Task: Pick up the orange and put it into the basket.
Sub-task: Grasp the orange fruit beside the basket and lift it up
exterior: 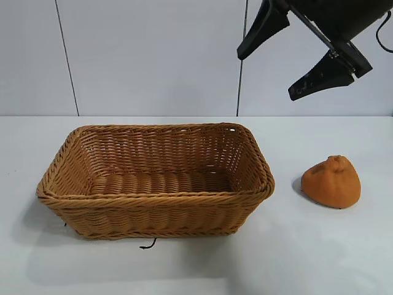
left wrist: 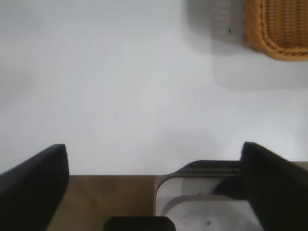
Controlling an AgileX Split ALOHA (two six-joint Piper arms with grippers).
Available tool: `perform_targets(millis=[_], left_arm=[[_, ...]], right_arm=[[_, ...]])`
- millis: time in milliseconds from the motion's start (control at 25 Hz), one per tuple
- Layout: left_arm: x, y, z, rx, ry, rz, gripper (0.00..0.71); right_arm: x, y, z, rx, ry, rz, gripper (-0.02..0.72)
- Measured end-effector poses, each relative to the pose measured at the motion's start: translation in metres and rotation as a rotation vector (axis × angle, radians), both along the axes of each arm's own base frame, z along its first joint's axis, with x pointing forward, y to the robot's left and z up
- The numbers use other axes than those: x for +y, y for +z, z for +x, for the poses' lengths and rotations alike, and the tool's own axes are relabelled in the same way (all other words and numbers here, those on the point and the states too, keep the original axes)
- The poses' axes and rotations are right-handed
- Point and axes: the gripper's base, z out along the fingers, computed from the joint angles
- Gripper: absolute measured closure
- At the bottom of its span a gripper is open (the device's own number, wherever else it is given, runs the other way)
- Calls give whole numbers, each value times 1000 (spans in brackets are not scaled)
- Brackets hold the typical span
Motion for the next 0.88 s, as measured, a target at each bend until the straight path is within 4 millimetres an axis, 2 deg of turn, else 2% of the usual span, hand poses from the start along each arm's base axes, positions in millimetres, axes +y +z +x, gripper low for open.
perform_targets(millis=[120, 240, 720, 880], left_arm=[[-1, -6, -17, -80, -2, -2, 19], [-2, -3, -29, -163, -3, -4, 19], [-3, 0, -48, -288, -6, -7, 19], [-4, 1, -65, -398, -7, -2, 19]], right_arm=[[0, 0, 0, 0, 0, 1, 8], [0, 0, 0, 0, 0, 1, 8], [0, 0, 0, 0, 0, 1, 8], [0, 0, 0, -1, 2, -5, 8]])
